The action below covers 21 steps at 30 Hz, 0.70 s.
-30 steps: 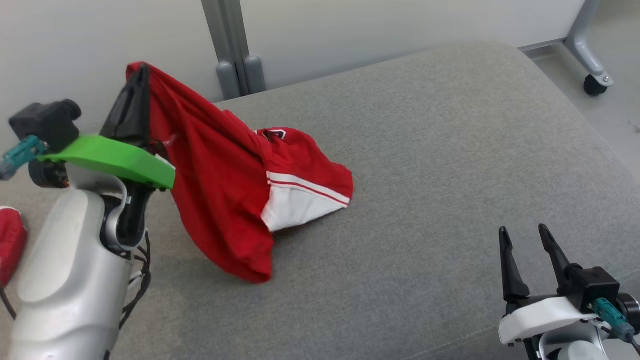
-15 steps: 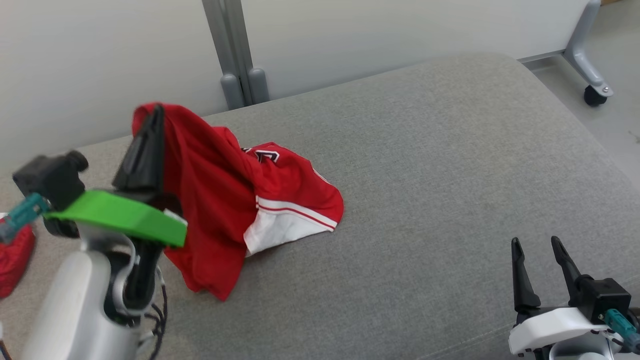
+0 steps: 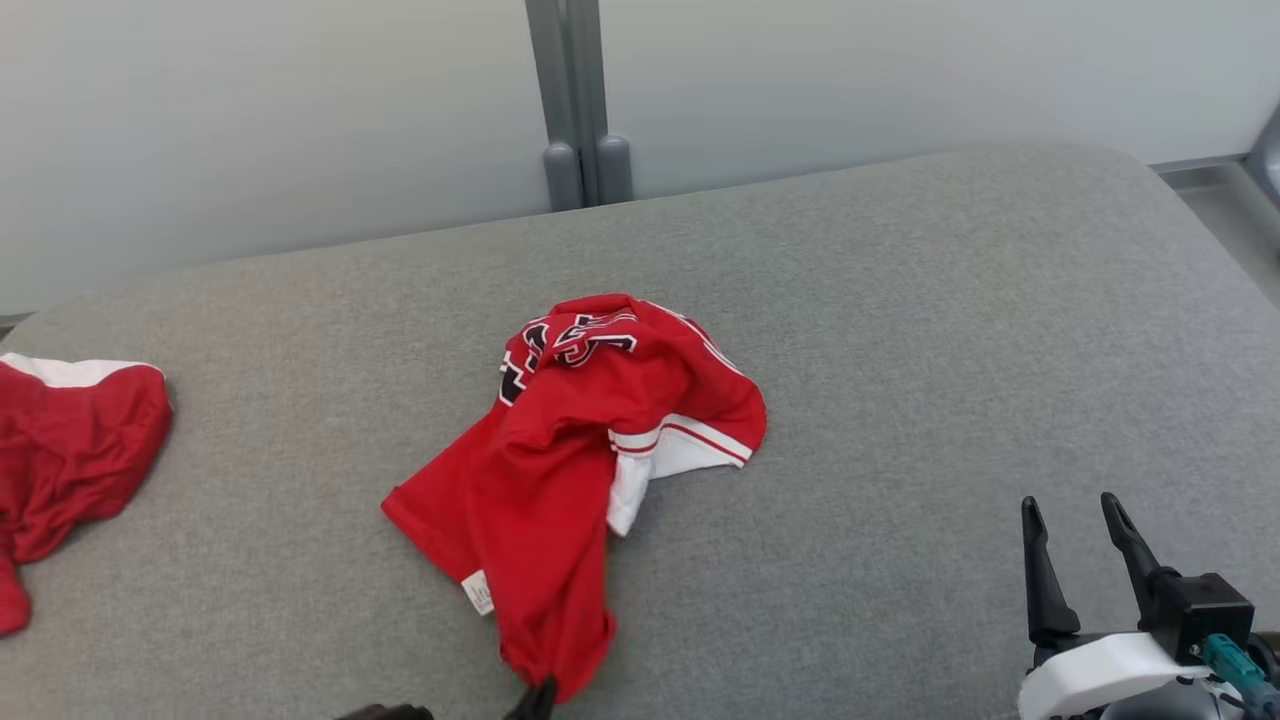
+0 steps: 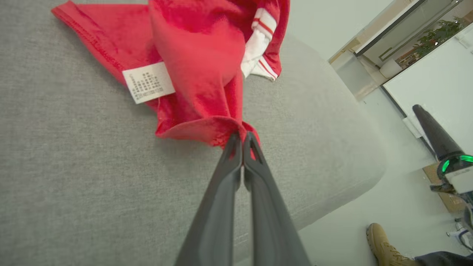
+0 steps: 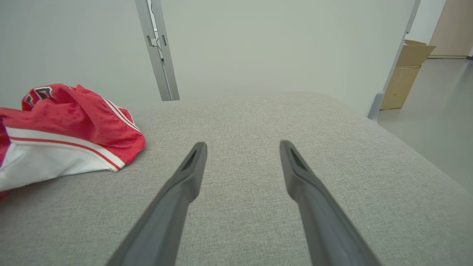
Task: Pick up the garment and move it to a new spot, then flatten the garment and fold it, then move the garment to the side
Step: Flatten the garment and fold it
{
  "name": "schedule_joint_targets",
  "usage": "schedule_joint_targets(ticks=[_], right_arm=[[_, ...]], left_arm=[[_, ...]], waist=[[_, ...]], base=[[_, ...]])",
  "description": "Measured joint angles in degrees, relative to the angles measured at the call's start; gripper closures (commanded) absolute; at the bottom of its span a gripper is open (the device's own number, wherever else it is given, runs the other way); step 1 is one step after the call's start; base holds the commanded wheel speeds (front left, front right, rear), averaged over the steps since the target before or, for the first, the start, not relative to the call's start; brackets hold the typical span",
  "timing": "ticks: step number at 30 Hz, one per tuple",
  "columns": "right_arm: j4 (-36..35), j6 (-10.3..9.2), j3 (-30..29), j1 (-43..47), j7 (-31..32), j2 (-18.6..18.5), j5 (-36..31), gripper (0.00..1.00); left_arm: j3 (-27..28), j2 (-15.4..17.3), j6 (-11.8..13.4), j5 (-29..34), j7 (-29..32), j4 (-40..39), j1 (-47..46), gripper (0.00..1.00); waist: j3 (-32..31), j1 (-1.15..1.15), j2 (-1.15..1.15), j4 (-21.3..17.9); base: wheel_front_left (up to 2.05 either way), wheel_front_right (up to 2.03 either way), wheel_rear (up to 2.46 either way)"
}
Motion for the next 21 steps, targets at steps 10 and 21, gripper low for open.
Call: schedule_joint_targets(ticks=[10, 21], right_arm=[[0.55, 0.0, 1.16, -0.55, 0.0, 0.02, -0.03, 0.0], [0.99, 0.0, 1.48, -0.46, 0.0, 0.0, 0.71, 0.0]], left_arm=[[-7.2, -3.08, -3.56, 2.99, -4.21, 13.72, -1.12, 1.0], [-7.89, 0.73, -4.26, -3.81, -6.3, 16.42, -1.53, 0.0]], waist=[[-0.19, 0.0, 0.0, 4.39], [-0.12, 0.0, 0.0, 3.32]], base=[[0.0, 0.0, 0.0], [0.0, 0.0, 0.0]])
